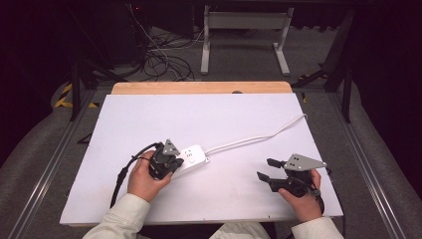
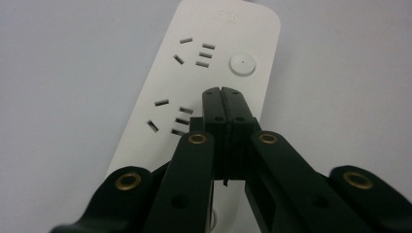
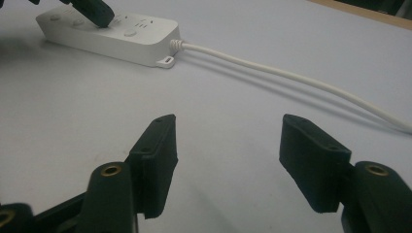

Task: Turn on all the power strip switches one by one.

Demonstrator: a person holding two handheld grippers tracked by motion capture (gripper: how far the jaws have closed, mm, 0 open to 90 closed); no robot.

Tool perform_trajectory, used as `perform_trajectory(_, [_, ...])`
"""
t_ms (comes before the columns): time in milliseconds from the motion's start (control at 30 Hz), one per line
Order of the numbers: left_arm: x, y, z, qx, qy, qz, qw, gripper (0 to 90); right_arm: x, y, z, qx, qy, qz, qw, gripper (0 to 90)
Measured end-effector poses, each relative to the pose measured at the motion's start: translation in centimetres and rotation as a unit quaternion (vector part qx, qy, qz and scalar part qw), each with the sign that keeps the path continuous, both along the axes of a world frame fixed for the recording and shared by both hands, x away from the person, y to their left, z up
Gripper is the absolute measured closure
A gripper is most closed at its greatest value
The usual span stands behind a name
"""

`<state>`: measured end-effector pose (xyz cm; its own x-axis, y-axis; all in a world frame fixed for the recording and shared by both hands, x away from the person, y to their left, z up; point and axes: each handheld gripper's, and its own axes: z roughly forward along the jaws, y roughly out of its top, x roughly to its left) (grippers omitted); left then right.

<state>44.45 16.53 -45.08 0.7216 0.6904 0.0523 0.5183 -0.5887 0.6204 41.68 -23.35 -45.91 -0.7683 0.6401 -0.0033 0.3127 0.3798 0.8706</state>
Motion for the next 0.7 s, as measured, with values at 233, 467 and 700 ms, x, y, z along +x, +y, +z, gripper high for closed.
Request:
perform_trajectory(233, [-0.07, -0.06, -0.1, 0.004, -0.004, -0.001, 1.0, 90.0, -0.01, -0.06, 0.01, 0.001, 0.0, -0.002, 1.0, 39.4])
perform_trajectory(467, [-0.01, -0.1, -0.11, -0.001, 0.003, 0.005, 1.0, 90.0, -0.01, 0.0, -0.01, 0.0, 0.0, -0.003, 1.0, 39.3])
perform_trajectory(700, [-0.07, -0.19, -0.16, 0.002, 0.001, 0.009, 1.0, 90.0, 0.0, 0.0, -0.03, 0.0, 0.001, -0.004, 1.0, 39.3])
